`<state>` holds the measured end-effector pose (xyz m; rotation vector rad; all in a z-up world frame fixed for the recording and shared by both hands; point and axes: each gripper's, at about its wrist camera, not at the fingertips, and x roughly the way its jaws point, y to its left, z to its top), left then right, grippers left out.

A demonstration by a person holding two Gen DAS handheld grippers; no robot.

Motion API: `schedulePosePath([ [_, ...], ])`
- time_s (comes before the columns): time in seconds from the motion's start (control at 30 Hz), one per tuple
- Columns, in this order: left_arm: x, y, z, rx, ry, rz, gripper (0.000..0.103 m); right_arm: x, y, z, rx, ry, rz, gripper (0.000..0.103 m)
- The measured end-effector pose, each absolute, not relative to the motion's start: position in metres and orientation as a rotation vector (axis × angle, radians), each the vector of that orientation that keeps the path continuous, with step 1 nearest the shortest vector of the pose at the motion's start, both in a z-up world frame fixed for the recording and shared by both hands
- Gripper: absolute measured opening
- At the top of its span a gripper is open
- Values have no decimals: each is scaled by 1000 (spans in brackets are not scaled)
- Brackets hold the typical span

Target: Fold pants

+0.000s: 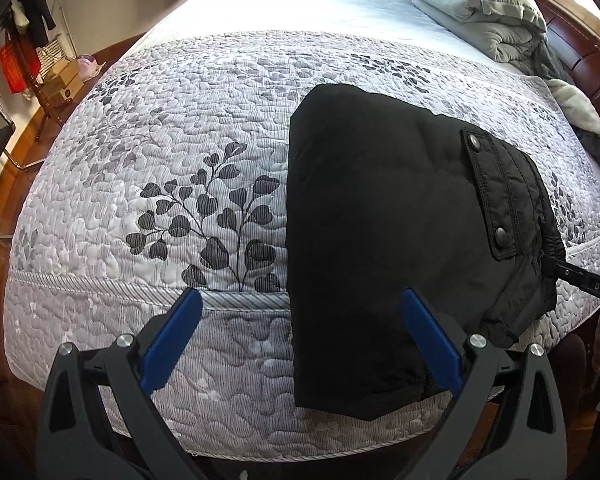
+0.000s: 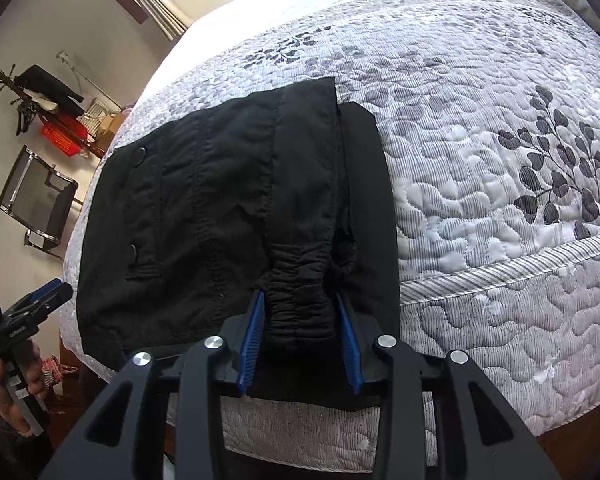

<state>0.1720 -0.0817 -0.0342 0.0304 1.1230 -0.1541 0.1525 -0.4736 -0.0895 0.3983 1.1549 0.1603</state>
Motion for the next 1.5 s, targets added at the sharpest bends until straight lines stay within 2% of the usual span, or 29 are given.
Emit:
schedulePosePath([
  [0.1, 168, -82, -36, 39, 1127, -156, 99, 150, -474, -86, 381, 1142, 133, 51],
  [0.13, 167, -82, -37, 39, 1128, -157, 99, 147, -475, -83, 381, 1133, 129, 53],
  [0.4, 158, -77, -46, -10, 1168, -192, 99, 120, -491, -75, 449, 1114, 131, 53],
  [0.7, 146, -58, -61, -204, 1258, -256, 99, 99, -478, -76, 455, 1127, 174, 53],
  [0.93, 142, -52, -69, -245, 1284, -237, 99, 87, -454, -93, 521, 1164, 242, 53],
  [1.23, 141, -64, -66, -202, 1267, -260, 99, 104, -478, -111, 685, 1152, 173, 54],
  [1.43, 140, -79, -63, -166, 1252, -259, 99, 106, -475, -113, 643, 1162, 133, 39],
  [1.5, 140, -85, -62, -143, 1244, -253, 99, 105, -475, -112, 624, 1156, 111, 23],
])
